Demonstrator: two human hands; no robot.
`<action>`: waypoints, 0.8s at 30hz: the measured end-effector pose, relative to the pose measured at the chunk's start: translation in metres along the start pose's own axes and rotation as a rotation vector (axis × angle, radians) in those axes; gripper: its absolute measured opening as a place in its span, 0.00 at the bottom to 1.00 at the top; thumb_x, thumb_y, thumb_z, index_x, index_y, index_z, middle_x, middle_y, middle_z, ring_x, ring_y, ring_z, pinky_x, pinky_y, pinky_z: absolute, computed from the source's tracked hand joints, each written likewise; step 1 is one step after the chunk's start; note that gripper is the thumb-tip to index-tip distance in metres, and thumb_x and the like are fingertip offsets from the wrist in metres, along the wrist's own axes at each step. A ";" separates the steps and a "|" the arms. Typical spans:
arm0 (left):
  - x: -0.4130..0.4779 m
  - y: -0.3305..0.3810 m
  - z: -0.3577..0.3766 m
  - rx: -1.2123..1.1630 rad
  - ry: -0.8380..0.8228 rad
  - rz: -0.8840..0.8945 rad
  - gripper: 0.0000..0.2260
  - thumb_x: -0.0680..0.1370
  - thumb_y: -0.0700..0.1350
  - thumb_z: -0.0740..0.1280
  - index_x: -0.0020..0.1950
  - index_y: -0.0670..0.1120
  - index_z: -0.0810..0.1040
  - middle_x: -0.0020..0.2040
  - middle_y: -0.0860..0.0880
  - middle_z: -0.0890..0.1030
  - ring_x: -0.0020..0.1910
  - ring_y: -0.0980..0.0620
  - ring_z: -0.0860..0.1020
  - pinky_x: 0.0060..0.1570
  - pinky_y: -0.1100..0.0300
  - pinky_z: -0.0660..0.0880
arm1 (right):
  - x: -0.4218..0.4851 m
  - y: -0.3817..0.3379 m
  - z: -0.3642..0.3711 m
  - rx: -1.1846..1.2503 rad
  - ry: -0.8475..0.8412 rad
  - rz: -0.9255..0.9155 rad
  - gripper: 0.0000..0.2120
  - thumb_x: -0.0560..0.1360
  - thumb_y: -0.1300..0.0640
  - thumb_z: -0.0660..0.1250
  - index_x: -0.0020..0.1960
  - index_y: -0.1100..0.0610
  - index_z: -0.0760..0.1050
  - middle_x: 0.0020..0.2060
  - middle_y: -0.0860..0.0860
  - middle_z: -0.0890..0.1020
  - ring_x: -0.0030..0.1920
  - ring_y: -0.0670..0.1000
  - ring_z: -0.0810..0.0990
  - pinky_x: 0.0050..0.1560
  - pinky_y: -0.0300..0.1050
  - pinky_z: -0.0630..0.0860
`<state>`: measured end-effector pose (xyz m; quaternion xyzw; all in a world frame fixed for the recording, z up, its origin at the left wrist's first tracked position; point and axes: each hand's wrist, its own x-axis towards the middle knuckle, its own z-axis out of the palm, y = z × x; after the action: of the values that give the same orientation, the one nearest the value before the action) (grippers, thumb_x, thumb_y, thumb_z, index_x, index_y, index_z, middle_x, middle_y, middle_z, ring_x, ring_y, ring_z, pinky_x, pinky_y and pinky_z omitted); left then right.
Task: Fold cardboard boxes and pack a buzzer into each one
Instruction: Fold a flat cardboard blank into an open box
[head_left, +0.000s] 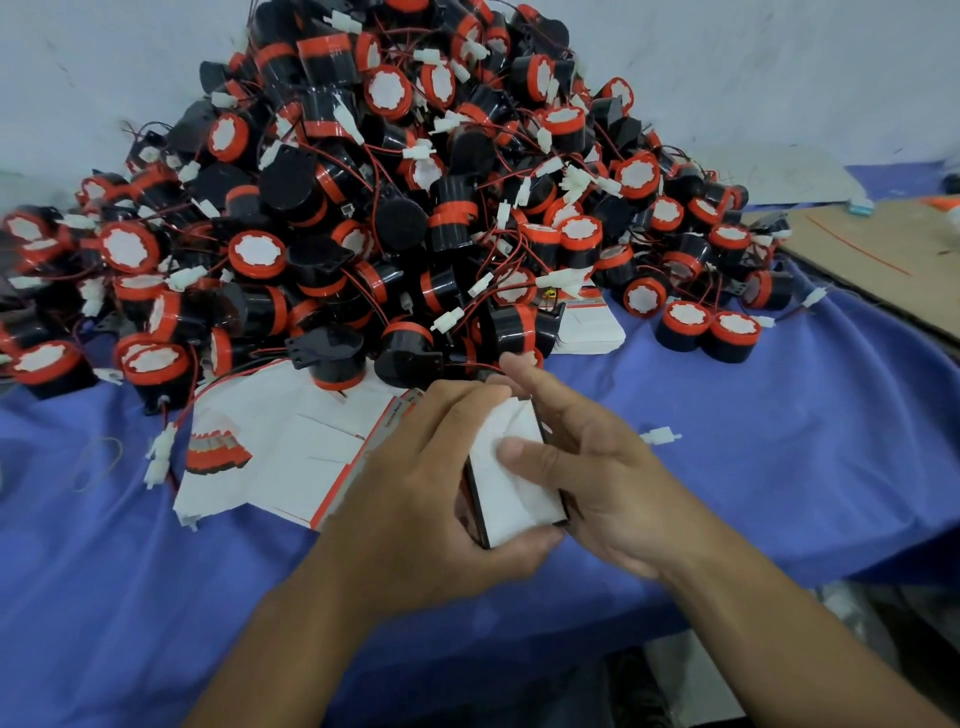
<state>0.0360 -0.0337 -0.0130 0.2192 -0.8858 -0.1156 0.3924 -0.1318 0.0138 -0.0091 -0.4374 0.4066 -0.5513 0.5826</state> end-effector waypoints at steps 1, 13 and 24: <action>-0.001 0.000 0.002 0.013 0.013 0.019 0.35 0.69 0.57 0.76 0.68 0.37 0.73 0.63 0.46 0.74 0.60 0.50 0.76 0.55 0.57 0.76 | 0.000 0.001 -0.001 -0.050 0.017 0.006 0.36 0.72 0.61 0.75 0.77 0.50 0.65 0.70 0.49 0.76 0.66 0.50 0.79 0.60 0.45 0.79; 0.000 -0.006 0.000 0.013 -0.035 0.101 0.41 0.73 0.62 0.73 0.76 0.42 0.60 0.77 0.46 0.61 0.77 0.44 0.62 0.70 0.43 0.68 | -0.007 -0.008 -0.028 -1.282 0.079 -0.372 0.20 0.68 0.38 0.74 0.51 0.49 0.76 0.45 0.44 0.80 0.51 0.44 0.77 0.58 0.49 0.73; -0.001 -0.015 -0.001 0.470 0.019 -0.143 0.25 0.73 0.61 0.67 0.56 0.40 0.81 0.48 0.43 0.79 0.44 0.44 0.78 0.42 0.52 0.77 | -0.001 0.010 -0.010 -1.659 0.408 -0.486 0.24 0.66 0.47 0.80 0.52 0.60 0.75 0.64 0.59 0.78 0.55 0.61 0.80 0.52 0.56 0.78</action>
<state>0.0416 -0.0460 -0.0185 0.3678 -0.8668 0.0681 0.3296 -0.1380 0.0139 -0.0216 -0.6862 0.6671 -0.2548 -0.1387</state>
